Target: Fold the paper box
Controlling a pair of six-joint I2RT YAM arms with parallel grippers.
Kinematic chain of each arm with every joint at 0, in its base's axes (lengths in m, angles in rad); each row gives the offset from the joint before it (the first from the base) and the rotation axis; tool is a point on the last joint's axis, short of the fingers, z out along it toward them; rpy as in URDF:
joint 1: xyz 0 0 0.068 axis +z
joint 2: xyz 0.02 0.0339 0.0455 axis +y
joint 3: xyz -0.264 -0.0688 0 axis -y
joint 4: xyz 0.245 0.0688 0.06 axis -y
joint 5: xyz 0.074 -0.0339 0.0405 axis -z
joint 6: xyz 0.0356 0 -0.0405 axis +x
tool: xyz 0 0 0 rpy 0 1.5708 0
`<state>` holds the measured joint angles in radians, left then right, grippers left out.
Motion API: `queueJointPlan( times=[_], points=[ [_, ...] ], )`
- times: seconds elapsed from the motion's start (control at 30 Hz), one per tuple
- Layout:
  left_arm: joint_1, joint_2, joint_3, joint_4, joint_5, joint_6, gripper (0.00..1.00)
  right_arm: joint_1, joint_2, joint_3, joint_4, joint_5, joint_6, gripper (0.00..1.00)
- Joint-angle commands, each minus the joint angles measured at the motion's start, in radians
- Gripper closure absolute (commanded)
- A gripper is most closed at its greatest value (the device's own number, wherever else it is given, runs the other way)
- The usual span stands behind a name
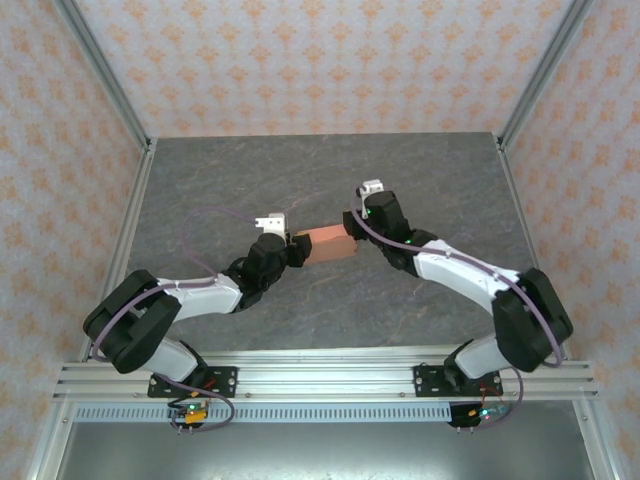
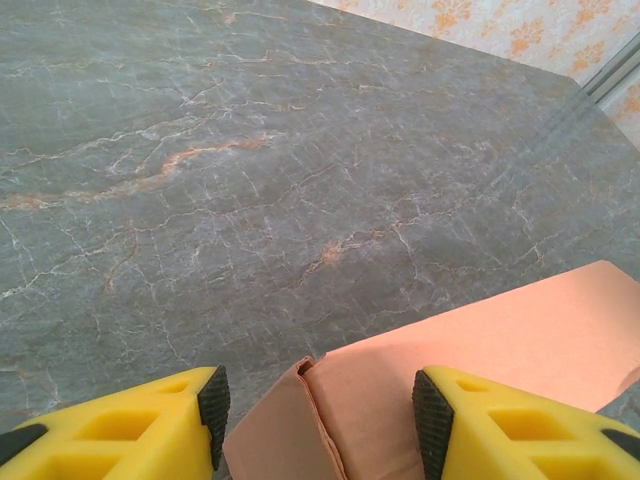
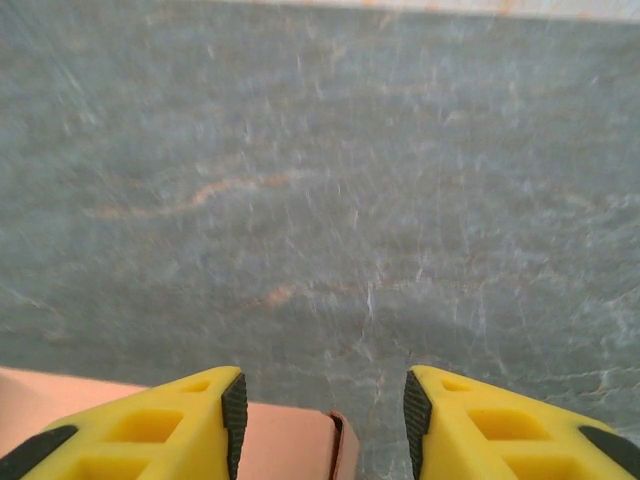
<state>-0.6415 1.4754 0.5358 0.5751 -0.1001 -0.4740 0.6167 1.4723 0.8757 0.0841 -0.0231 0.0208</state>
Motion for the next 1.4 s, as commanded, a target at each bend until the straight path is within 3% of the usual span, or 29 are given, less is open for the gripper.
queueJointPlan(
  times=[0.0,0.33,0.47,0.67,0.97,1.03,1.17,1.37],
  points=[
    [-0.001,0.025,-0.028,-0.107,-0.053,0.041,0.45,-0.002,0.050,-0.080,0.076,-0.025,-0.030,0.53],
    [0.000,0.041,-0.032,-0.074,-0.028,0.074,0.40,-0.003,-0.064,-0.132,0.233,-0.106,-0.110,0.50],
    [-0.001,0.054,-0.024,-0.075,-0.022,0.076,0.40,-0.006,-0.012,-0.142,0.308,-0.103,-0.139,0.49],
    [0.000,0.078,-0.027,-0.030,0.007,0.119,0.39,-0.016,0.044,-0.307,0.485,-0.105,-0.077,0.50],
    [-0.038,0.098,-0.025,0.042,0.122,0.279,0.39,-0.029,-0.188,-0.261,0.348,0.037,0.012,0.48],
    [-0.080,0.091,-0.039,0.048,0.111,0.363,0.39,-0.035,-0.225,-0.254,0.338,0.064,0.047,0.47],
    [-0.162,0.083,-0.066,0.053,0.061,0.492,0.35,-0.049,-0.296,-0.273,0.317,0.186,0.182,0.34],
    [-0.199,0.099,-0.104,0.106,-0.060,0.505,0.30,-0.067,-0.363,-0.254,0.159,0.129,0.280,0.27]
  ],
)
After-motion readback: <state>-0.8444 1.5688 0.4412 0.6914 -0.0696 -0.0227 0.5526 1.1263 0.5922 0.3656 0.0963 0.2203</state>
